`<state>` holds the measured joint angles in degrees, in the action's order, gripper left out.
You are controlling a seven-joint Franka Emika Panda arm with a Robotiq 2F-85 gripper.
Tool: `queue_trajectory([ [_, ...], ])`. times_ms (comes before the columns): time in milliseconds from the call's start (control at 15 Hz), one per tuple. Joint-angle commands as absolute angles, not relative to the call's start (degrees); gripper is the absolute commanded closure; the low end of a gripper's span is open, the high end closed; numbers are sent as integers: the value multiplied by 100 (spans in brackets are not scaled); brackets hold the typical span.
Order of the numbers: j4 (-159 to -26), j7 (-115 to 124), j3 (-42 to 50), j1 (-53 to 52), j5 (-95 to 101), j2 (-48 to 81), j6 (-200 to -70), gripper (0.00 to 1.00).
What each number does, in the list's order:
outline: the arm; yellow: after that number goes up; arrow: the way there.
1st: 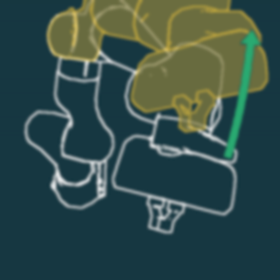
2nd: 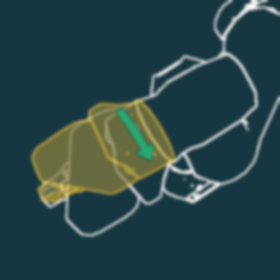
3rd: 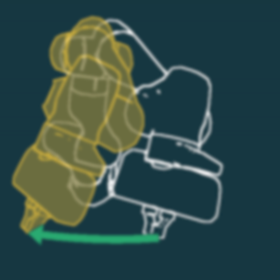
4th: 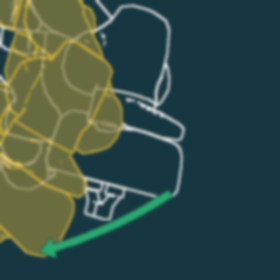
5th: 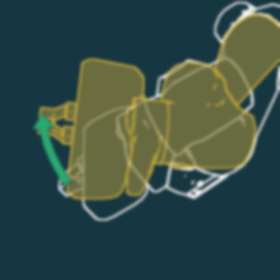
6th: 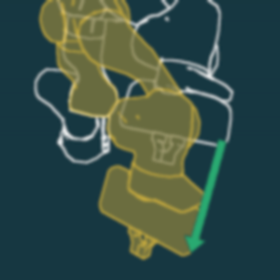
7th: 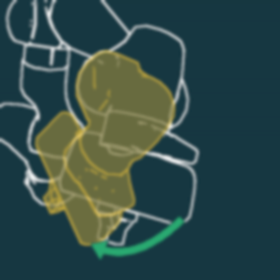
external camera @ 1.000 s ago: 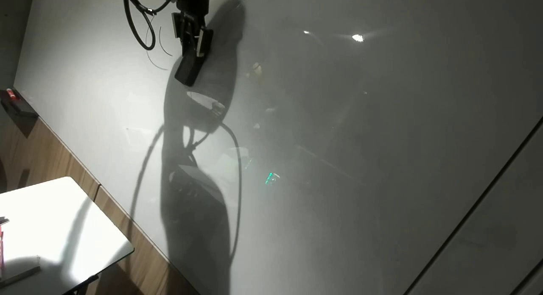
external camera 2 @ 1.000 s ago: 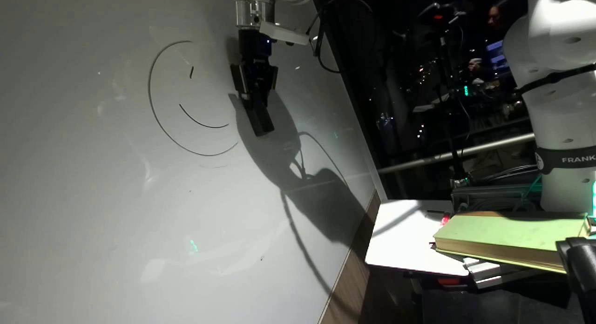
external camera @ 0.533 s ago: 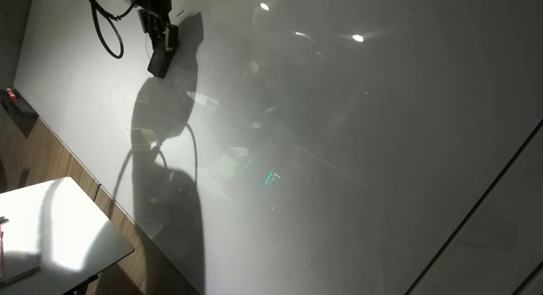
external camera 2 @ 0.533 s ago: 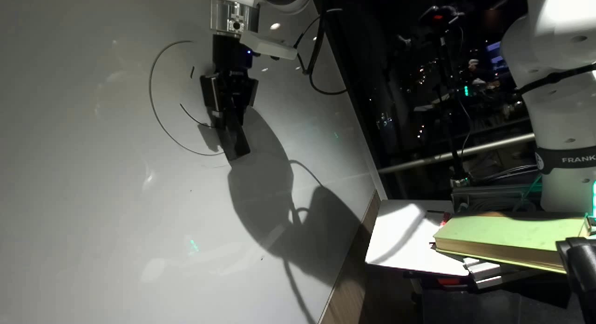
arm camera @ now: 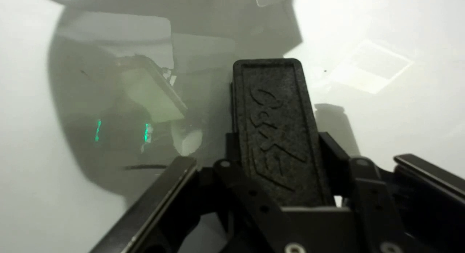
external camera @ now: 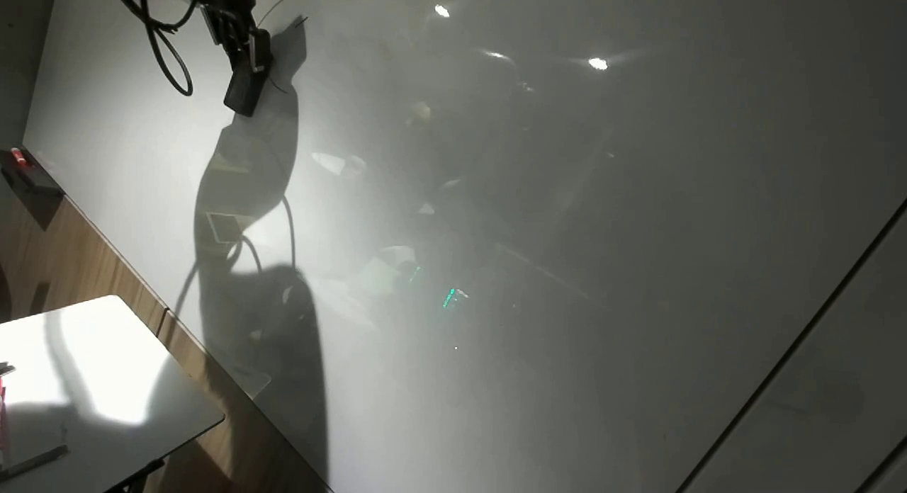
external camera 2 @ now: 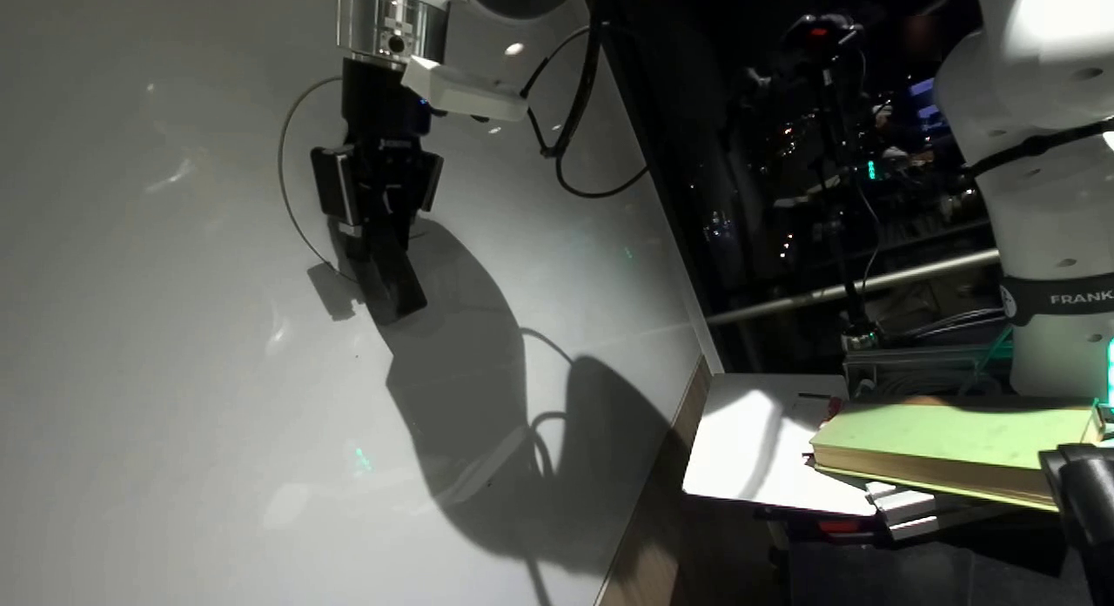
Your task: Erase the drawing on the whiteboard
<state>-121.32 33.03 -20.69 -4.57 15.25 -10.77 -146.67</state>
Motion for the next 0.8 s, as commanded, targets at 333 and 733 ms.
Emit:
queue_trajectory([
  [333,-10888,3482,-2089,-553,2119,-685,-14637,70],
  [733,-10372,3310,-1895,-469,2208,-485,-14295,70],
])
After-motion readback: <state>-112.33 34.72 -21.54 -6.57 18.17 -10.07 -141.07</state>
